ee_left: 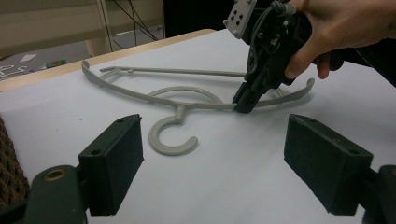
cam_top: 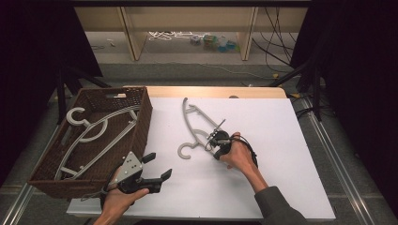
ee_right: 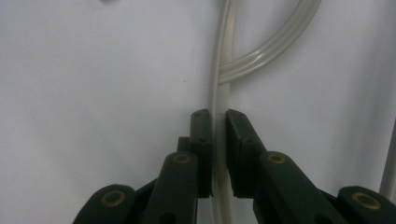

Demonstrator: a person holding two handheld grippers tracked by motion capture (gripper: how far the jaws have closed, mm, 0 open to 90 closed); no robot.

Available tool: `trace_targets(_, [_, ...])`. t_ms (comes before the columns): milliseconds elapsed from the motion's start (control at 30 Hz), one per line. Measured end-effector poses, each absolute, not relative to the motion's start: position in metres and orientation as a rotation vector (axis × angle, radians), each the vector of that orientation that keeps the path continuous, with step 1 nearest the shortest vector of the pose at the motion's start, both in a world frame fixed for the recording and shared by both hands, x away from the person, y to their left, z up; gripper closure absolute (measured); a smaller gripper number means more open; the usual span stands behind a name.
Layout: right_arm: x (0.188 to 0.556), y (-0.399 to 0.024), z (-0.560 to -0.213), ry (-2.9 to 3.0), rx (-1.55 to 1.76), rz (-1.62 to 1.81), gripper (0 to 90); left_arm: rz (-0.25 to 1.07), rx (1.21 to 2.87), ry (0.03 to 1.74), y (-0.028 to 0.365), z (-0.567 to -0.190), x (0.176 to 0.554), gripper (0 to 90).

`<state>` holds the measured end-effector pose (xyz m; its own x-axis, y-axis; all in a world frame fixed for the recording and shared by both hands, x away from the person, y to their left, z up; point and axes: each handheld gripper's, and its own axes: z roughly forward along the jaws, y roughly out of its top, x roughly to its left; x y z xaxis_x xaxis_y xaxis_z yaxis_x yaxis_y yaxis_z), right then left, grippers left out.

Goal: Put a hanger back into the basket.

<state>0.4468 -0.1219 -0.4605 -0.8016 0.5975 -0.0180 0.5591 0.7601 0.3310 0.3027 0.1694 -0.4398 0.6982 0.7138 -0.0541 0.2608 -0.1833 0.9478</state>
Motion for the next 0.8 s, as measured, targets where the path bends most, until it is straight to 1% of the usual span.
trace_targets(167, [0.442,-0.127,-0.457,2.859,0.825,0.446,82.6,0.49,1.76,0.783,0.168,-0.44,0.302,19.9])
trace_targets(333, [0.433,-0.138,-0.444,2.859,0.738,0.477,82.7,0.516,1.78,0.746,0.161,-0.437,0.305,20.4])
trace_targets(433, [0.424,-0.139,-0.435,2.873,0.673,0.474,82.7,0.533,1.809,0.725,0.156,-0.433,0.308,21.6])
trace_targets(500, [0.417,-0.139,-0.43,2.88,0.634,0.465,82.7,0.577,1.846,0.68,0.153,-0.43,0.313,22.9])
trace_targets(800, [0.391,-0.144,-0.411,2.873,0.53,0.482,82.7,0.578,1.986,0.679,0.136,-0.422,0.334,24.5])
